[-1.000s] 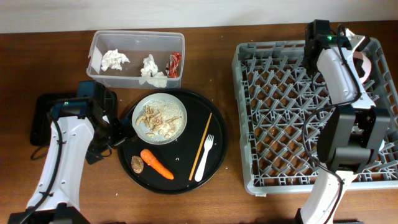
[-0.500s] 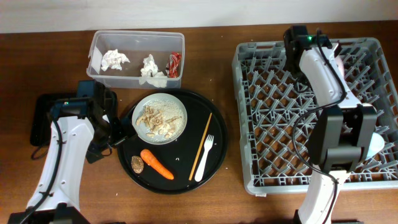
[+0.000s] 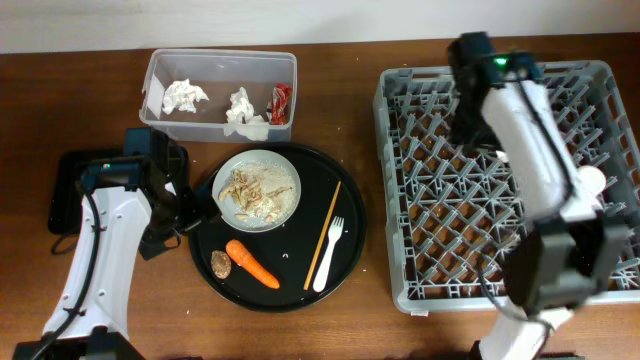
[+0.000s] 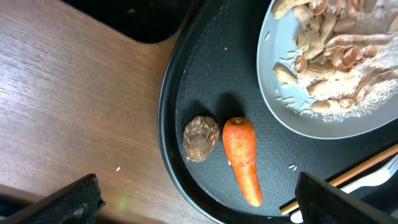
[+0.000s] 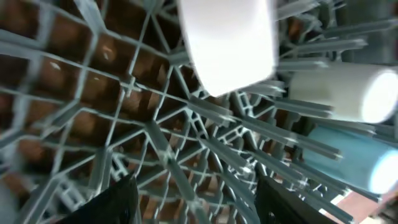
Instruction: Sort waste into correct bins and load items into the dishwasher rack
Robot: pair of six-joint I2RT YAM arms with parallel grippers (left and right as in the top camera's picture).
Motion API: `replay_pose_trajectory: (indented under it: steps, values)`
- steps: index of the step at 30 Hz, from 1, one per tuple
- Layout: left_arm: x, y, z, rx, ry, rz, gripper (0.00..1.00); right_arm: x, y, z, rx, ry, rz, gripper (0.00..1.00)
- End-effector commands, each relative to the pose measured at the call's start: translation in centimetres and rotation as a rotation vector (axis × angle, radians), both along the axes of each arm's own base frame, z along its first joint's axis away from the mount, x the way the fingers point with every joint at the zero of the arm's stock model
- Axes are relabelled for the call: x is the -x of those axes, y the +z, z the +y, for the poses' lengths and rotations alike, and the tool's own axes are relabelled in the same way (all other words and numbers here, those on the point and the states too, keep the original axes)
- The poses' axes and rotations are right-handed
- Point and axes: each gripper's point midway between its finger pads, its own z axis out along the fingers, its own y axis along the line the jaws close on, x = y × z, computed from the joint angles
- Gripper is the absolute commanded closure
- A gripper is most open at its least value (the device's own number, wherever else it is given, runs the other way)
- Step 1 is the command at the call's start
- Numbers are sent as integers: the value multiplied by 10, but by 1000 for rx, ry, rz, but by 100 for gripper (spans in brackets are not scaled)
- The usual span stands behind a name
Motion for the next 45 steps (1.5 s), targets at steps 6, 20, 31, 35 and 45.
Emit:
replay_pose_trajectory:
  steps: [6, 20, 31, 35, 45]
  values:
    - [-30, 7, -32, 0, -195, -148, 0, 82, 106, 25, -511, 173, -160, 2]
    - [-33, -66, -107, -215, -721, 2, 6, 118, 45, 36, -605, 108, 64, 1]
    - [-10, -110, -137, -230, -877, 125, 30, 118, 45, 36, -605, 108, 64, 0]
    - [-8, -117, -136, -227, -876, 118, 45, 118, 45, 36, -605, 108, 64, 0]
    - [-18, -118, -141, -224, -872, 70, 74, 118, 45, 36, -605, 107, 65, 0]
